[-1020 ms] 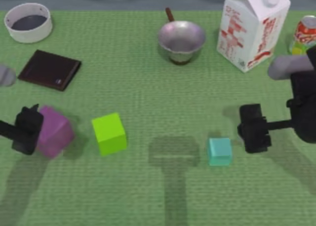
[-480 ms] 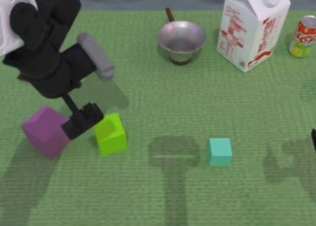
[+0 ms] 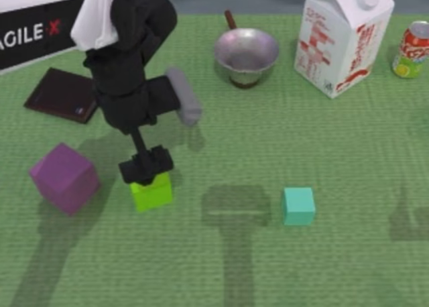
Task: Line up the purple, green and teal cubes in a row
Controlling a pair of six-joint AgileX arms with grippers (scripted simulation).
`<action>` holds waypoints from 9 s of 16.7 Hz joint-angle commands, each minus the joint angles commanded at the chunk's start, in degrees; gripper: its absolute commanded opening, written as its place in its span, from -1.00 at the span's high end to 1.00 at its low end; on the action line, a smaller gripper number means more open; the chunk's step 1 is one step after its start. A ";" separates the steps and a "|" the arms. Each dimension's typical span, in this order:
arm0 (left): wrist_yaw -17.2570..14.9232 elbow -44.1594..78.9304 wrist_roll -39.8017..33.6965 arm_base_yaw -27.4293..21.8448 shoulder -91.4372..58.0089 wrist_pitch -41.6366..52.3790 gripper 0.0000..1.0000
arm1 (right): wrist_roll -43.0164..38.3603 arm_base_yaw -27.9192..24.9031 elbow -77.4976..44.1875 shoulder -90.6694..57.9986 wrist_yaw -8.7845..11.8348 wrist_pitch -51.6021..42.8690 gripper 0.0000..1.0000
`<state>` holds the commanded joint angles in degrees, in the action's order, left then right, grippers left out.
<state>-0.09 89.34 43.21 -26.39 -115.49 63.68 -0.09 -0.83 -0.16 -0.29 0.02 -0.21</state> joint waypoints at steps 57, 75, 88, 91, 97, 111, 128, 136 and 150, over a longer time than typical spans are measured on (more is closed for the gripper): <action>-0.52 -1.21 0.01 -0.09 -1.23 -2.63 1.00 | 0.09 0.26 0.16 0.29 -0.02 0.21 -1.00; -0.90 13.80 3.03 -17.26 -10.69 2.22 1.00 | 0.09 0.26 0.16 0.29 -0.02 0.21 -1.00; -1.00 7.51 3.22 -17.92 -14.01 -7.05 0.40 | 0.09 0.26 0.16 0.29 -0.02 0.21 -1.00; -1.00 7.51 3.22 -17.92 -14.01 -7.05 -0.06 | 0.09 0.26 0.16 0.29 -0.02 0.21 -1.00; -1.00 7.51 3.22 -17.92 -14.01 -7.05 -0.96 | 0.09 0.26 0.16 0.29 -0.02 0.21 -1.00; -0.96 12.37 3.02 -17.03 -12.43 -0.44 -1.00 | 0.09 0.26 0.16 0.29 -0.02 0.21 -1.00; -0.34 2.03 -7.90 4.41 -0.47 1.99 -1.00 | 0.09 0.26 0.16 0.29 -0.02 0.21 -1.00; 0.04 -8.84 -15.55 17.86 7.03 -1.65 -1.00 | 0.09 0.26 0.16 0.29 -0.02 0.21 -1.00; 0.00 -19.80 -15.33 17.97 -0.76 -20.41 -1.00 | 0.09 0.26 0.16 0.29 -0.02 0.21 -1.00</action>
<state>-0.09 69.54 27.88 -8.42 -116.26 43.27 0.00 -0.57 0.00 0.00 0.00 0.00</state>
